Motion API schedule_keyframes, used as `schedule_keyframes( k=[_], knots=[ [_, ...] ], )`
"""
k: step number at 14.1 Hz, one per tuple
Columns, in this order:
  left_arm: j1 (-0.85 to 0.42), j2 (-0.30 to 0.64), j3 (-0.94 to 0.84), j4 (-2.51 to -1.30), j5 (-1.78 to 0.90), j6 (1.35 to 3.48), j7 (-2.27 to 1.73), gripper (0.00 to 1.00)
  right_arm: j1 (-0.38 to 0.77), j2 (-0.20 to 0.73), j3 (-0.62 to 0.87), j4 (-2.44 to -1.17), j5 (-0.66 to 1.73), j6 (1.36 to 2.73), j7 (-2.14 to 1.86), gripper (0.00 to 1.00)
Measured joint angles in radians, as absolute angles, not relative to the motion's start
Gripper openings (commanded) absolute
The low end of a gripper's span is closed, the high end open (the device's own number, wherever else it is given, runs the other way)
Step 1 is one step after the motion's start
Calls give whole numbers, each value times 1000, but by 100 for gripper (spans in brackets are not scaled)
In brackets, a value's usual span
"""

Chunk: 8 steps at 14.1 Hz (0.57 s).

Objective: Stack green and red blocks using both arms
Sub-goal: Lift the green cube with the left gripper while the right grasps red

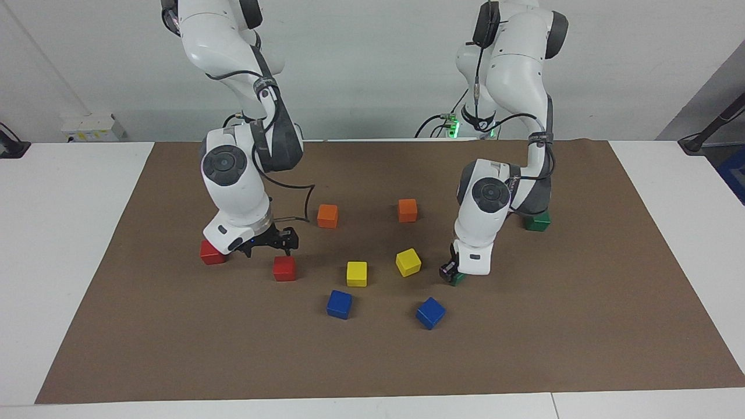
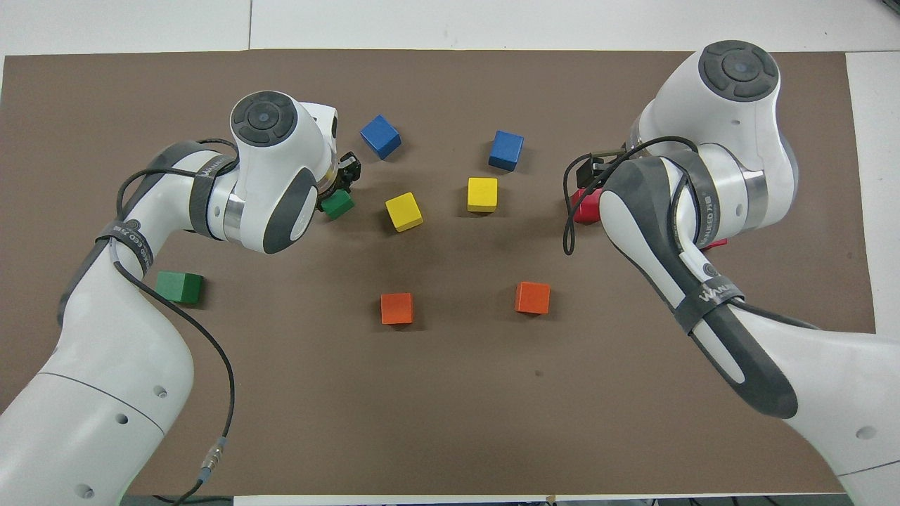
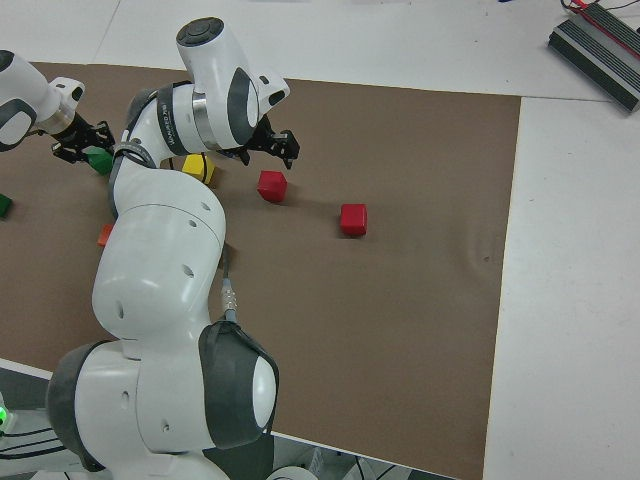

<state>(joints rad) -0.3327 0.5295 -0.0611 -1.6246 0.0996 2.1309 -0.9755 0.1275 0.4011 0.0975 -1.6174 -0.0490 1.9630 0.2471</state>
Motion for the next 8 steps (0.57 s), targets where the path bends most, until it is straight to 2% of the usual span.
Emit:
schedule_keyframes(
  k=[4,8],
  knots=[
    [-281,443,-55,-1653,127,2038,-791,0,139,401,102,-1642,-48,1995,283,100],
    [-151,247,-54,-1801,91,1992,-503,0,139,402,102,-1704,-48,2073,285,100]
  ],
)
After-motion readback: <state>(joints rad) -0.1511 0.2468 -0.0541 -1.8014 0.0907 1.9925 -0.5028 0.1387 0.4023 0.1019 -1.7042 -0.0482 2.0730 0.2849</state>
